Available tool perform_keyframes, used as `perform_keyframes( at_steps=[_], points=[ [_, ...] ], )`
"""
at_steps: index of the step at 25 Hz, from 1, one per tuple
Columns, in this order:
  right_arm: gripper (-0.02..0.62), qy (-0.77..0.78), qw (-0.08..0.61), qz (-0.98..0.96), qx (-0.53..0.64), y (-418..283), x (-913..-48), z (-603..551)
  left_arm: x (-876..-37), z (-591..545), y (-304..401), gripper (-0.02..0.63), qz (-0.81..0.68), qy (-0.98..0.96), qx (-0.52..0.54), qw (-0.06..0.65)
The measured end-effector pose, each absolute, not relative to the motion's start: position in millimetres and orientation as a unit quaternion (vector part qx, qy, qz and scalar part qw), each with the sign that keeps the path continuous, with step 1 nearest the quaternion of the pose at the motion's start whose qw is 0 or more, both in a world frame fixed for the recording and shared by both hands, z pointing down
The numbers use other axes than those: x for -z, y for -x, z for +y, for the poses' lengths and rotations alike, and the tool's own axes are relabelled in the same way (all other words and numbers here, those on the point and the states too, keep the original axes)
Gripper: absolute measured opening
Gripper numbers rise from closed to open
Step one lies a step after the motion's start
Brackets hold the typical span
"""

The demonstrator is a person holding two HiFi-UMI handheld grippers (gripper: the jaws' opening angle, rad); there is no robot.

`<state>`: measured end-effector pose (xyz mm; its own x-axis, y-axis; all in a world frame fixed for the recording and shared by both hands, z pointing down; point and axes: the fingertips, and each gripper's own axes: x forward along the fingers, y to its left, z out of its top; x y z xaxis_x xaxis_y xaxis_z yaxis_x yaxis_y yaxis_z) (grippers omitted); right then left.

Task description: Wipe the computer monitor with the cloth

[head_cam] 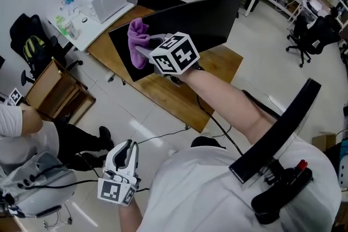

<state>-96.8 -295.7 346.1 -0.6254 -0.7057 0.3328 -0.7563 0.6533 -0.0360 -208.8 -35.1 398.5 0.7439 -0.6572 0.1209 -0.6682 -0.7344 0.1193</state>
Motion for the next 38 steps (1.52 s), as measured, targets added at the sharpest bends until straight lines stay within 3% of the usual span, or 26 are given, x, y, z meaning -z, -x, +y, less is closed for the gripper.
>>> perform_keyframes(
  at_steps=[15, 23, 38],
  points=[
    [0.060, -0.523, 0.143, -0.835, -0.091, -94.4, -378.8, -142.2, -407.2, -36.1, 124.1, 0.074, -0.253, -0.963, -0.054, 0.076],
    [0.060, -0.556, 0.136, -0.815, -0.095, -184.2, -384.5, -37.1, -386.1, 20.9, 26.6, 0.074, -0.204, -0.975, -0.064, 0.060],
    [0.058, -0.553, 0.137, -0.813, -0.115, -272.6, -425.4, 99.7, -405.9, 150.1, -67.3, 0.074, -0.205, -0.970, -0.095, 0.087]
  ],
)
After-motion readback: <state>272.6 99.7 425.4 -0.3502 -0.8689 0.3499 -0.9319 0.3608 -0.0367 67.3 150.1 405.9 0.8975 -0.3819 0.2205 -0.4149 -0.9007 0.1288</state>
